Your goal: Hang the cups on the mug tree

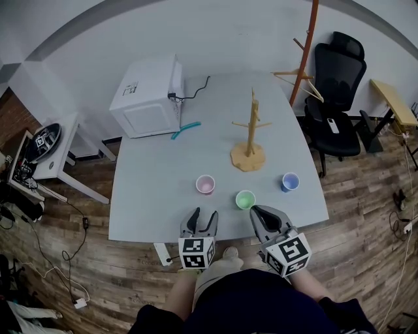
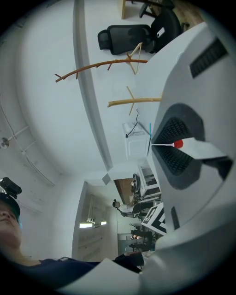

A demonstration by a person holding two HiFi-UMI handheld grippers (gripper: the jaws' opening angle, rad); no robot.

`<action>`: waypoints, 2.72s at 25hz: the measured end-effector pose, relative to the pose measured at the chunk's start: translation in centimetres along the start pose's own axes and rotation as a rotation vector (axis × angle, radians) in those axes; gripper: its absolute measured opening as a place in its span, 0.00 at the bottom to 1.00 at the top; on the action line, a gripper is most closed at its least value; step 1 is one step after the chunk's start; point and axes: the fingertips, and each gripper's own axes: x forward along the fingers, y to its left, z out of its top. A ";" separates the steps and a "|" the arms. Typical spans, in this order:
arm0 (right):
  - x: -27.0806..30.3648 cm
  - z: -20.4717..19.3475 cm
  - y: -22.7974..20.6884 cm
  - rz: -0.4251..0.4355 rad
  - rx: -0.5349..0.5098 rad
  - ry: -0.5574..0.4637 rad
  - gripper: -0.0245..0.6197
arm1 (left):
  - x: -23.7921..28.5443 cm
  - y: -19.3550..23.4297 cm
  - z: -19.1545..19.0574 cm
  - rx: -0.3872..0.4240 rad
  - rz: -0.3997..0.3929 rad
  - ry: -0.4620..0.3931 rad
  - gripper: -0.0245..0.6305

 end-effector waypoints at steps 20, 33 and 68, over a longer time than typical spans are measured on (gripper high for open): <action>4.4 0.3 -1.8 -0.065 0.005 0.005 0.08 | 6.9 4.0 -3.8 0.009 -0.029 0.106 0.50; 5.4 0.3 -3.4 -0.110 0.011 0.015 0.08 | 11.4 5.6 -5.0 0.022 -0.054 0.179 0.51; 5.6 0.5 -4.3 -0.101 0.034 0.006 0.08 | 14.7 5.1 -2.7 0.066 -0.087 0.244 0.48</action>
